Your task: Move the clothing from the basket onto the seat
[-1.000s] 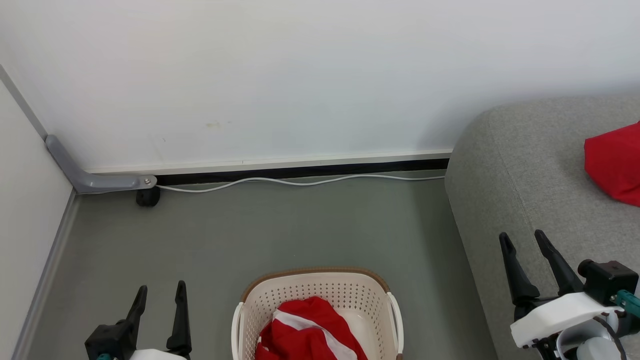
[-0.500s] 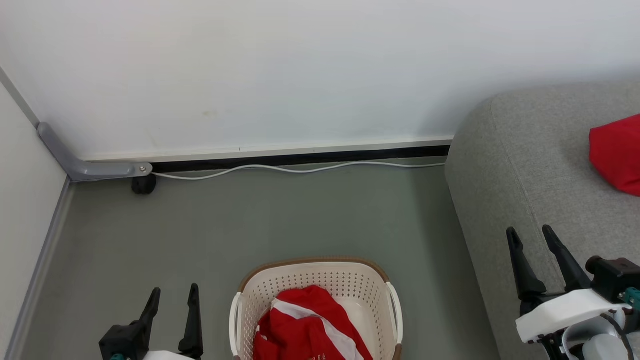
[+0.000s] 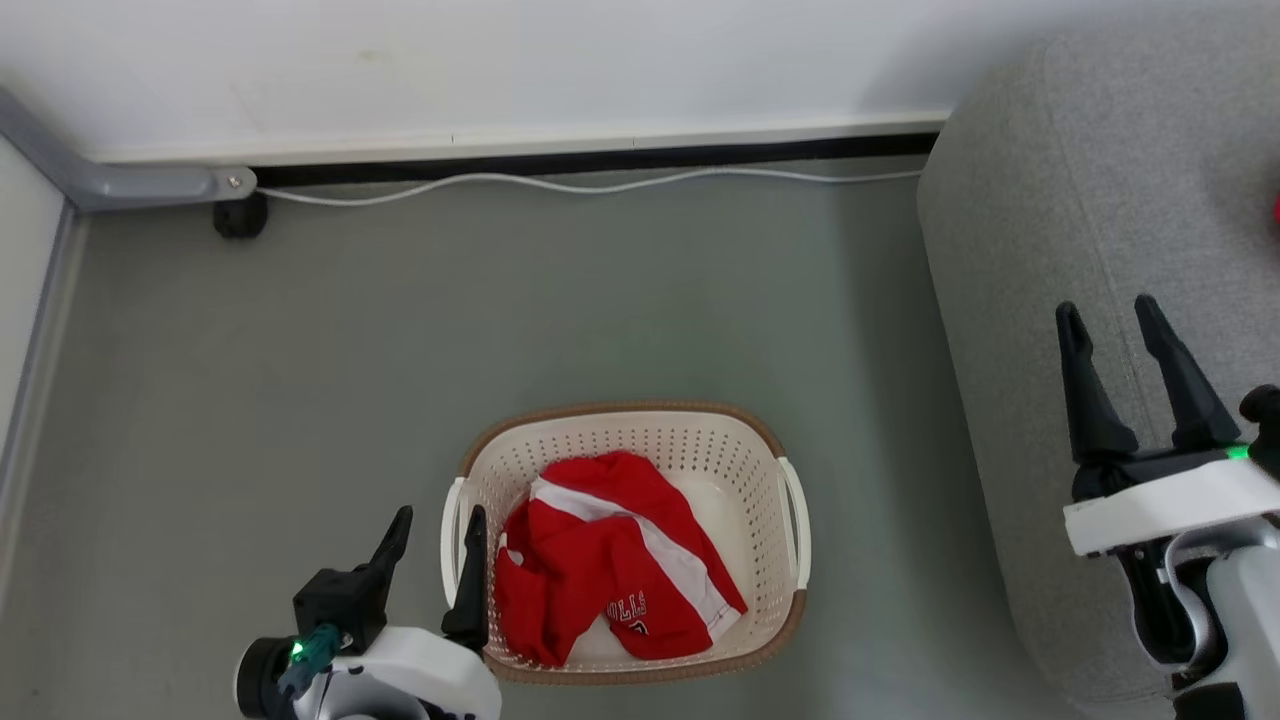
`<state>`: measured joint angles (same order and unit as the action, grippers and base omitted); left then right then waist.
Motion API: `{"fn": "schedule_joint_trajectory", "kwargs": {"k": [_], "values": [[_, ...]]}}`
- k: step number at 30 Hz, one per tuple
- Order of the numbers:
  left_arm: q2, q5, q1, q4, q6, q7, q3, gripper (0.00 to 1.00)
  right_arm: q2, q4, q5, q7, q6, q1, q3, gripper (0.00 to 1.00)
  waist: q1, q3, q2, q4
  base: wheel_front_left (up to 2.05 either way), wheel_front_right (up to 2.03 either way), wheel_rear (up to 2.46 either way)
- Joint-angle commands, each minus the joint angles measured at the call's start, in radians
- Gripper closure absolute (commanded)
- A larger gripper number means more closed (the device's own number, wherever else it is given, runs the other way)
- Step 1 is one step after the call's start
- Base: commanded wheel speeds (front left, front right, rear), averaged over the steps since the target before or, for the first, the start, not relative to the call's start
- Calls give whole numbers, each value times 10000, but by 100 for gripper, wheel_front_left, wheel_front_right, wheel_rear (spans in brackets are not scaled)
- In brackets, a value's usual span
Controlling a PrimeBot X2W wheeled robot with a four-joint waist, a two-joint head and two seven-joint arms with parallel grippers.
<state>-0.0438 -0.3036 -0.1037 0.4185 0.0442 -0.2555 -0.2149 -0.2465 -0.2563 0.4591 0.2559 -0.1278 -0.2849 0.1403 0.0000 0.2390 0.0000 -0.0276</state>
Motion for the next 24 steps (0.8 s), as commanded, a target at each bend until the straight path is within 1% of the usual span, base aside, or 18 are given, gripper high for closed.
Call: {"fn": "schedule_joint_trajectory", "kwargs": {"k": [1, 4, 5, 13, 24], "values": [[-64, -61, -381, -156, 75, -63, 239, 0, -192, 320, 52, 59, -29, -217, 159, 0, 0, 602, 0, -39, 0, 0, 0], [-64, -283, -842, 120, 217, -63, -200, 0, -295, 540, 134, 59, -29, -591, 222, 0, 0, 1252, 0, -101, 0, 0, 0], [-64, -401, -1210, 318, 274, -63, -503, 0, -375, 668, 188, 59, -29, -840, 283, 0, 0, 1697, 0, -158, 0, 0, 0], [-64, -1295, -2595, 1128, 563, -63, -1742, 0, -582, 1067, 425, 59, -29, -1668, 515, 0, 0, 3252, 0, -460, 0, 0, 0], [-64, -2418, -4945, 3279, 738, -63, -3518, 0, -724, 1589, 567, 59, -29, -2662, 723, 0, 0, 5106, 0, -910, 0, 0, 0]]}}
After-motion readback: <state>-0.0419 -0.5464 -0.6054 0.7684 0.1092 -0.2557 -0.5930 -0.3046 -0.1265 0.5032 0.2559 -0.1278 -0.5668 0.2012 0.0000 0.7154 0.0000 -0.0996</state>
